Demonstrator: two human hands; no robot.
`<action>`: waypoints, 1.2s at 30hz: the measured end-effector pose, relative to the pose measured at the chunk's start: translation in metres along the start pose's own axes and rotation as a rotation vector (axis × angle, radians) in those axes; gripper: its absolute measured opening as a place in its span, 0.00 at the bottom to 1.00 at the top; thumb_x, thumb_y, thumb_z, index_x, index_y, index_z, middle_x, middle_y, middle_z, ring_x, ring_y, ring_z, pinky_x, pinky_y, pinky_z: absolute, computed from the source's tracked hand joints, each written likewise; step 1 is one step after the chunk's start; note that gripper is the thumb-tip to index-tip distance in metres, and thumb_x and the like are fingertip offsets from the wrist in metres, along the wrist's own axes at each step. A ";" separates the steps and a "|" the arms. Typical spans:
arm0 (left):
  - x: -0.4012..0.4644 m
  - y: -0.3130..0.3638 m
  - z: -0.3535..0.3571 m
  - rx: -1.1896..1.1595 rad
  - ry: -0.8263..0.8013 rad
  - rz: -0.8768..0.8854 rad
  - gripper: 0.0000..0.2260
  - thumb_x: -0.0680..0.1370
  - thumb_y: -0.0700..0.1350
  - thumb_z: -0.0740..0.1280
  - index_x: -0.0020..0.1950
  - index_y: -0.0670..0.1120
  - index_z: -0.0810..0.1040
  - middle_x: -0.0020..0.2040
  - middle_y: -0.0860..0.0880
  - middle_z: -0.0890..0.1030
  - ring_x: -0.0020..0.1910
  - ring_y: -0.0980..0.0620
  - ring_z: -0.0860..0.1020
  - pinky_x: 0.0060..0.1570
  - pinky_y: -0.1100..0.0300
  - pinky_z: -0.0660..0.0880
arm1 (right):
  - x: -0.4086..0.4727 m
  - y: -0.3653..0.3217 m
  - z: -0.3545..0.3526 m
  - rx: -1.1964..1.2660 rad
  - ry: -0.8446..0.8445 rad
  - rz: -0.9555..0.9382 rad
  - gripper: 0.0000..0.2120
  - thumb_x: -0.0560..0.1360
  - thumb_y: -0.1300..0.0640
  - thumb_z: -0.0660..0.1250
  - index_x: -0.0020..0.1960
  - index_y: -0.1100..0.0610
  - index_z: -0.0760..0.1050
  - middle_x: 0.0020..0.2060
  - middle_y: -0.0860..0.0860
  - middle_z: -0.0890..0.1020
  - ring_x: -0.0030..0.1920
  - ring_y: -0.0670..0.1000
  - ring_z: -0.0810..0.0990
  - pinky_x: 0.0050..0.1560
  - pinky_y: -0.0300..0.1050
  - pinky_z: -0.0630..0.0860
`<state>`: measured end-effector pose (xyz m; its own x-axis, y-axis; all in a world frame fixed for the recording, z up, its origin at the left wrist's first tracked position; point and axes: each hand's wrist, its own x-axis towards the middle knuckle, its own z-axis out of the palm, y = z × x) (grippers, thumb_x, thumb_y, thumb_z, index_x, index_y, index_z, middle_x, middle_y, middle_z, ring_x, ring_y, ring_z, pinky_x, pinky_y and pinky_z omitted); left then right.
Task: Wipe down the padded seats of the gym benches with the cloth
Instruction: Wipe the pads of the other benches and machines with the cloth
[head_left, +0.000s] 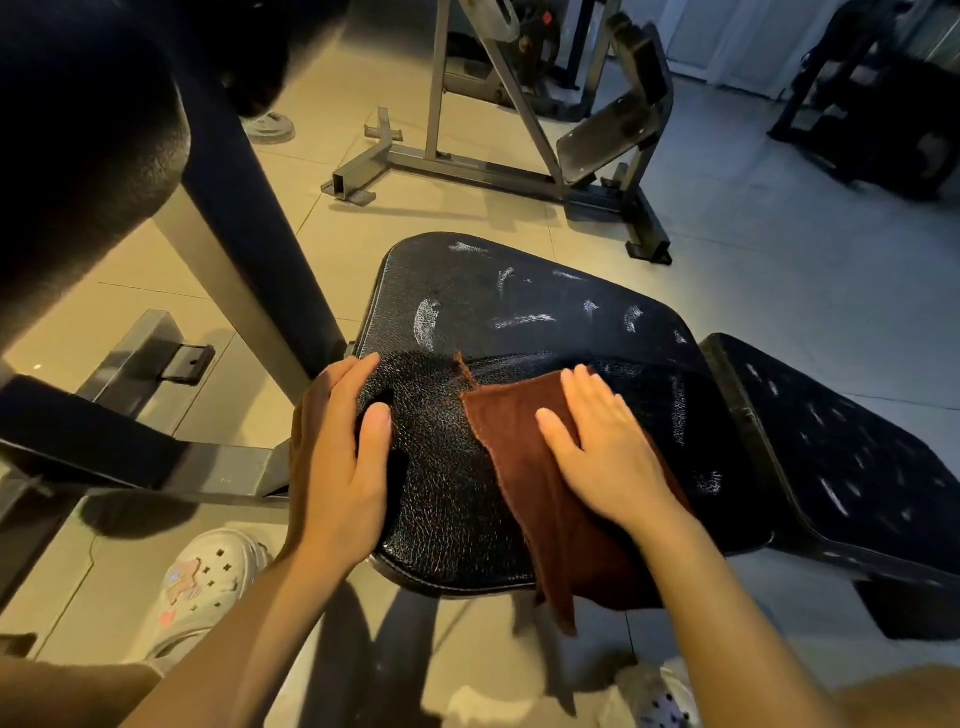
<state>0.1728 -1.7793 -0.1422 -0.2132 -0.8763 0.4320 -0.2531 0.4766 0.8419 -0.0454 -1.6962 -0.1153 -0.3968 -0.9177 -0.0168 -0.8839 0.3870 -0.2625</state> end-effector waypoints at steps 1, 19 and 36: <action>0.000 -0.001 0.000 -0.004 0.001 -0.008 0.22 0.81 0.55 0.51 0.70 0.47 0.70 0.65 0.51 0.71 0.66 0.49 0.69 0.66 0.44 0.66 | 0.000 -0.005 0.001 -0.001 0.006 -0.001 0.32 0.82 0.41 0.48 0.80 0.55 0.47 0.79 0.52 0.48 0.79 0.49 0.44 0.75 0.42 0.38; -0.005 0.001 0.002 -0.026 0.105 -0.042 0.23 0.80 0.55 0.51 0.69 0.44 0.71 0.64 0.47 0.73 0.64 0.50 0.70 0.66 0.60 0.64 | -0.004 -0.006 0.002 -0.043 -0.007 0.130 0.36 0.80 0.35 0.44 0.80 0.55 0.44 0.80 0.52 0.45 0.79 0.50 0.42 0.76 0.46 0.38; -0.007 0.006 0.001 -0.072 0.145 -0.079 0.17 0.78 0.59 0.51 0.66 0.60 0.65 0.57 0.61 0.72 0.59 0.63 0.70 0.62 0.61 0.65 | -0.023 -0.102 0.022 0.105 -0.085 -0.447 0.37 0.74 0.35 0.39 0.80 0.48 0.48 0.80 0.48 0.48 0.79 0.47 0.42 0.75 0.44 0.34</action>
<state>0.1719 -1.7704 -0.1405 -0.0555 -0.9143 0.4011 -0.1943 0.4040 0.8939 0.0595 -1.7168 -0.1098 0.0426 -0.9982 0.0422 -0.9321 -0.0549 -0.3579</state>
